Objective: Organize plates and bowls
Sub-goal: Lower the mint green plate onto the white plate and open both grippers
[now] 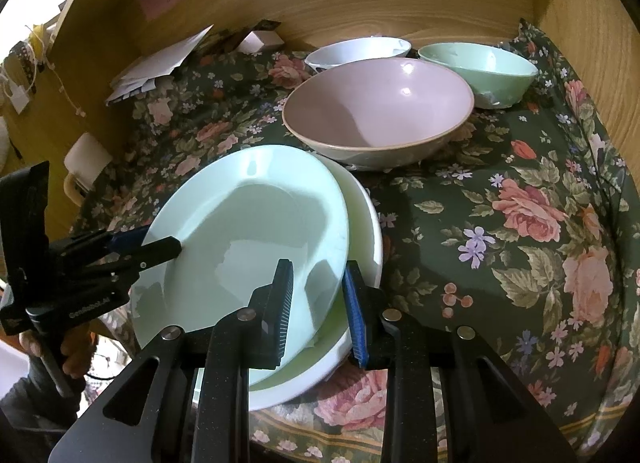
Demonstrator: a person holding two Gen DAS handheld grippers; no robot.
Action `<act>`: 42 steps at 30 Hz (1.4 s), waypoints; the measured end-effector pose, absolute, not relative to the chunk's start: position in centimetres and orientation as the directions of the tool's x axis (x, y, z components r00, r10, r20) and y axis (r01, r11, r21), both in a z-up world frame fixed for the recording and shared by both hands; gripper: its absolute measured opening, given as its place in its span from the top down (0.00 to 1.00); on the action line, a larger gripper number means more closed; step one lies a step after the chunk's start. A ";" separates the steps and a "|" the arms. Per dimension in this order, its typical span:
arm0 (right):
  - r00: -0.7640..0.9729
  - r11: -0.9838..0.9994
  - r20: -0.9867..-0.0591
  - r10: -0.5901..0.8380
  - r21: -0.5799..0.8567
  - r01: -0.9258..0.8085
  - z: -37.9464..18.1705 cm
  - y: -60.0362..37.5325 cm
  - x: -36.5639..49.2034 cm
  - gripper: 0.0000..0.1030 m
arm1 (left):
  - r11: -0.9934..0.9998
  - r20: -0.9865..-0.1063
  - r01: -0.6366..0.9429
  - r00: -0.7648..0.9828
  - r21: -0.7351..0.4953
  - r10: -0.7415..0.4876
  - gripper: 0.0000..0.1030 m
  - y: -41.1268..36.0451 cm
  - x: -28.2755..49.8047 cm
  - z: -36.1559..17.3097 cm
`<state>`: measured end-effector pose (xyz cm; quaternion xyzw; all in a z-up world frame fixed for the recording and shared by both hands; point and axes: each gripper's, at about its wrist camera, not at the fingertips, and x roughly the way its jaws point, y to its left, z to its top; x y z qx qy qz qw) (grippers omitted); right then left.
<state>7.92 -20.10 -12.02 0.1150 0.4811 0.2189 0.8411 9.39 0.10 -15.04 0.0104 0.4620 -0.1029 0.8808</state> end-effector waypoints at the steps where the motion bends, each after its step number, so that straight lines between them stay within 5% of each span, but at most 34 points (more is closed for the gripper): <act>1: 0.444 0.878 -0.757 0.479 0.404 -0.257 -12.0 -20.1 7.8 0.76 | 0.979 -0.817 0.190 0.551 -0.075 -0.170 0.63 0.0 9.4 -15.0; 8: 0.465 0.883 -0.750 0.470 0.397 -0.251 -11.7 -20.4 7.4 0.76 | 0.976 -0.819 0.207 0.546 -0.071 -0.175 0.54 0.0 9.4 -15.2; 10: 0.494 0.897 -0.748 0.443 0.370 -0.243 -11.2 -20.7 7.0 0.75 | 0.977 -0.819 0.203 0.548 -0.067 -0.170 0.45 0.1 9.5 -15.1; 15: 0.545 0.909 -0.727 0.417 0.349 -0.229 -10.2 -21.7 7.0 0.71 | 0.980 -0.805 0.187 0.570 -0.071 -0.167 0.43 0.6 9.5 -14.0; 27: 0.701 0.934 -0.627 0.339 0.314 -0.171 -6.8 -24.2 8.7 0.40 | 0.983 -0.696 0.154 0.695 -0.101 -0.180 0.12 0.1 11.7 -8.9; 42: 0.695 0.938 -0.650 0.307 0.329 -0.107 -9.2 -26.0 15.0 0.35 | 0.975 -0.761 0.197 0.616 -0.100 -0.203 0.10 -4.3 20.0 -10.3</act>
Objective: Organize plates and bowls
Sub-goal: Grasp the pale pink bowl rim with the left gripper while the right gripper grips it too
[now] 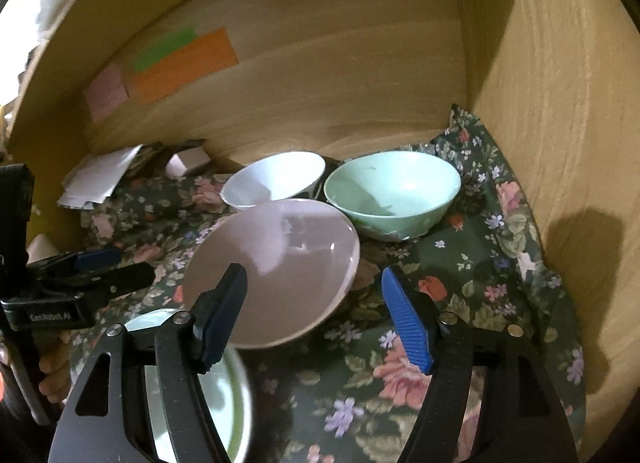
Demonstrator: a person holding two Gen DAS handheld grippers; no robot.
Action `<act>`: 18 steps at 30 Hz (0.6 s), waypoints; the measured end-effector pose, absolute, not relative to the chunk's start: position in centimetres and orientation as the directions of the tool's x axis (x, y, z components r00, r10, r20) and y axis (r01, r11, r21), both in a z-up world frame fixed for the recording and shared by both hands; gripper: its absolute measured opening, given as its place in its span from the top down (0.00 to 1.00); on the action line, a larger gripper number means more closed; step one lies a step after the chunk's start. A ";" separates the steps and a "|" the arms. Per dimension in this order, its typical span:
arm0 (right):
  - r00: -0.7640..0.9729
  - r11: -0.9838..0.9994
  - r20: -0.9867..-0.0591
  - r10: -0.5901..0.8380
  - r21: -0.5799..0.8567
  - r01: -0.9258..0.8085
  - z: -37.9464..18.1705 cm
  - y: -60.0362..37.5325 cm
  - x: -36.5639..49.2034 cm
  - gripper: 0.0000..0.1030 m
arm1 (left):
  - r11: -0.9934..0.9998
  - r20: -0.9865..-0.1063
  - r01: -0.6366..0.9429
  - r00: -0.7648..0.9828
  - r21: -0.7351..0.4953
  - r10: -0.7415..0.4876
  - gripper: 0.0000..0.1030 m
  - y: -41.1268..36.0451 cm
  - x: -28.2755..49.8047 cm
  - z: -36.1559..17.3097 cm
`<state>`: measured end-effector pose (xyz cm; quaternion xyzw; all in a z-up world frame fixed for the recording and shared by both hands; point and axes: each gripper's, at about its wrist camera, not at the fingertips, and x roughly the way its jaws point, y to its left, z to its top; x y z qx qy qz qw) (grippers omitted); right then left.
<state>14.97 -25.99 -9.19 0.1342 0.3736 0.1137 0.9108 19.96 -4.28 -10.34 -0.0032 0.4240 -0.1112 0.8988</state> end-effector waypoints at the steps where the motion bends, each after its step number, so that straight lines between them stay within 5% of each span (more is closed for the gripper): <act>1: 0.691 0.938 -0.655 0.306 0.330 -0.102 -9.5 -26.0 15.4 0.35 | 0.975 -0.767 0.202 0.610 -0.092 -0.199 0.10 -4.6 20.6 -10.7; 9: 0.640 0.929 -0.694 0.330 0.358 -0.091 -12.2 -26.2 18.0 0.35 | 0.970 -0.813 0.225 0.544 -0.094 -0.205 0.11 -5.5 24.1 -13.5; 18: 0.589 0.921 -0.723 0.360 0.378 -0.098 -14.1 -25.6 19.2 0.56 | 0.956 -0.844 0.268 0.481 -0.119 -0.240 0.39 -6.2 25.6 -15.1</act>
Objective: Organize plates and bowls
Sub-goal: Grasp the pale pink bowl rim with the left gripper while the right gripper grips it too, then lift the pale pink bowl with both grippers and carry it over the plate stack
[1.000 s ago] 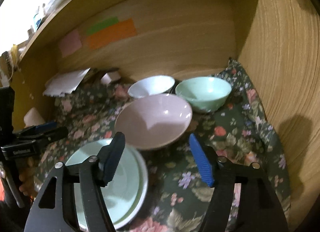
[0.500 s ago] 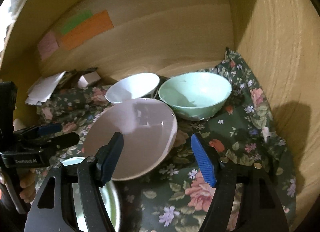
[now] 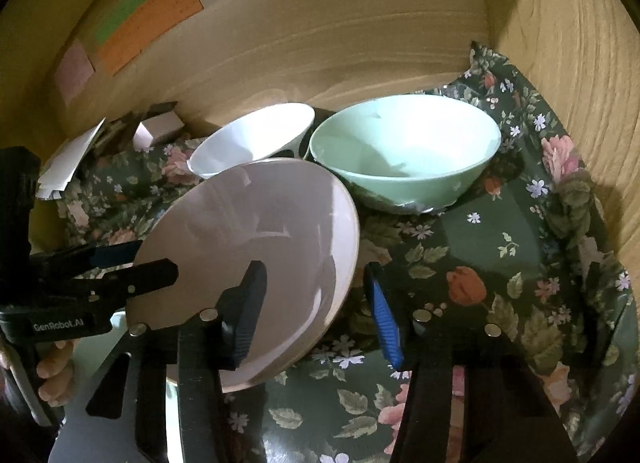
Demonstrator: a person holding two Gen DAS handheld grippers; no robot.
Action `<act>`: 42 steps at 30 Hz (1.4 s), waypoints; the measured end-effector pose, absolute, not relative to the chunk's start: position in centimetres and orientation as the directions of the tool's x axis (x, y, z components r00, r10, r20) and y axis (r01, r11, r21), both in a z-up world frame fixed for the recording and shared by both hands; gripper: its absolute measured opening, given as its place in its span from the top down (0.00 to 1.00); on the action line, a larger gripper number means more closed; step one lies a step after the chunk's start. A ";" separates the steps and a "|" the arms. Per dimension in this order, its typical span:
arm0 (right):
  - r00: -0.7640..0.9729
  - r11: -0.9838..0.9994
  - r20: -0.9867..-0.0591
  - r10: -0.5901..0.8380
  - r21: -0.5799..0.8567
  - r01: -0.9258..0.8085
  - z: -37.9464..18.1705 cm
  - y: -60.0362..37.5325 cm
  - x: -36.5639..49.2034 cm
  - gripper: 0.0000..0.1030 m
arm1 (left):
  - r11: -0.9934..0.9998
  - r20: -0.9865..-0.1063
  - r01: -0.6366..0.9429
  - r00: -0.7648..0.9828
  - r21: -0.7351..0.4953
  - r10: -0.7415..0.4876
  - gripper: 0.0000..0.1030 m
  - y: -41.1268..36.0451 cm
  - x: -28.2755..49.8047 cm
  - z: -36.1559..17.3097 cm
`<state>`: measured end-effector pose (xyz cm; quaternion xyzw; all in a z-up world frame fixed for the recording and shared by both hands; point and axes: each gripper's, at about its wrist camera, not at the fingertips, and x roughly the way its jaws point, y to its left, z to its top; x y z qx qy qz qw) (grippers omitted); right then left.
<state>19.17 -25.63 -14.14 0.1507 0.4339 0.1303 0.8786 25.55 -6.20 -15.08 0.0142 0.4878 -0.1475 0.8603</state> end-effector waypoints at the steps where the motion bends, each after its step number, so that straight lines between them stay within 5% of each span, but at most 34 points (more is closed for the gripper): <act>1: 0.590 0.920 -0.722 0.362 0.381 -0.097 -14.2 -25.7 19.2 0.58 | 0.953 -0.845 0.274 0.473 -0.128 -0.249 0.45 -6.3 25.6 -15.2; 7: 0.562 0.911 -0.732 0.386 0.397 -0.108 -14.9 -25.4 19.6 0.72 | 0.939 -0.851 0.310 0.443 -0.148 -0.280 0.60 -7.0 25.9 -15.7; 12: 0.565 0.913 -0.731 0.383 0.392 -0.112 -15.0 -25.3 19.6 0.74 | 0.928 -0.854 0.344 0.431 -0.144 -0.292 0.70 -7.9 25.8 -15.8; 42: 0.680 0.910 -0.619 0.392 0.367 -0.191 -8.6 -23.6 14.9 0.74 | 0.952 -0.782 0.278 0.562 -0.127 -0.268 0.71 -6.3 20.0 -9.4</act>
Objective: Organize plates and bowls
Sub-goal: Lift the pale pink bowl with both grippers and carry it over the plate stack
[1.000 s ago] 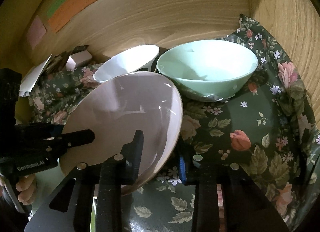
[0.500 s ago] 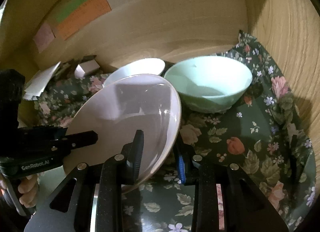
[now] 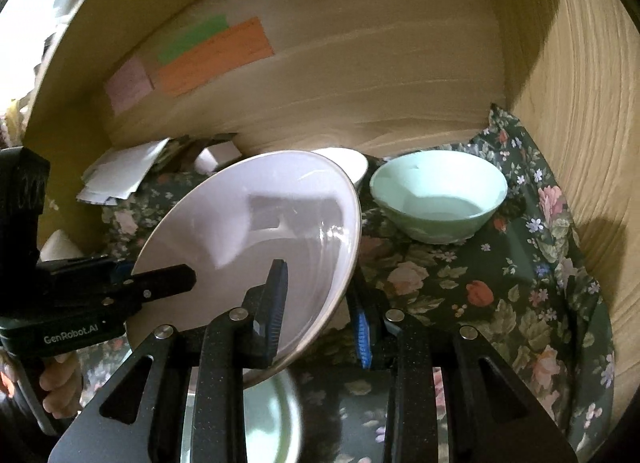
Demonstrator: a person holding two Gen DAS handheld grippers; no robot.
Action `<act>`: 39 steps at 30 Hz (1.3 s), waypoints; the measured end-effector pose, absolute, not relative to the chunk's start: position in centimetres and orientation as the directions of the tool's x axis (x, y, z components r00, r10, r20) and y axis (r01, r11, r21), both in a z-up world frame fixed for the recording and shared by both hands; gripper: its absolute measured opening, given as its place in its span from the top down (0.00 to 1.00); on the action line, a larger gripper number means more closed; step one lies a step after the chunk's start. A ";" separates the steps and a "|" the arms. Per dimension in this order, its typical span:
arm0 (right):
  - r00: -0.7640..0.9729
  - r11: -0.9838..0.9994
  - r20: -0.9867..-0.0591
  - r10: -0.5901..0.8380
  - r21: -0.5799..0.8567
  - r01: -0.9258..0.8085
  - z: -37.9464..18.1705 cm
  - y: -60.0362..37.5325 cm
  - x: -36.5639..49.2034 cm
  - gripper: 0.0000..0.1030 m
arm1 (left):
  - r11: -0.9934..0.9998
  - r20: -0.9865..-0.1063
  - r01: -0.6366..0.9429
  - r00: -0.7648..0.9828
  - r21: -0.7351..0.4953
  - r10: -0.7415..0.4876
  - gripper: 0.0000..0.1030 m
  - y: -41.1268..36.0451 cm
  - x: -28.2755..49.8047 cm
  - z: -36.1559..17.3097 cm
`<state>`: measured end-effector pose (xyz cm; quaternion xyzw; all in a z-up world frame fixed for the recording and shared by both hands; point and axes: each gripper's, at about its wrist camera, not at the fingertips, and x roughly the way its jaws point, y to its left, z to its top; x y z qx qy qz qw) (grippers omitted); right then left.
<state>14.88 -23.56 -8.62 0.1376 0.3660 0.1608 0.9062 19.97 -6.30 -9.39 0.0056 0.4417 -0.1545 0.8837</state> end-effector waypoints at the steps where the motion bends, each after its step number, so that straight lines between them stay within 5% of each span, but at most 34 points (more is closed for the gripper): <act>1: 0.681 0.910 -0.617 0.394 0.366 -0.195 -8.4 -23.3 14.6 0.74 | 0.953 -0.779 0.275 0.567 -0.125 -0.266 0.71 -6.1 19.7 -9.2; 39: 0.587 0.825 -0.582 0.563 0.354 -0.441 -6.3 -9.2 8.4 0.74 | 0.991 -0.707 0.048 0.696 -0.121 -0.120 0.71 7.6 5.7 -8.6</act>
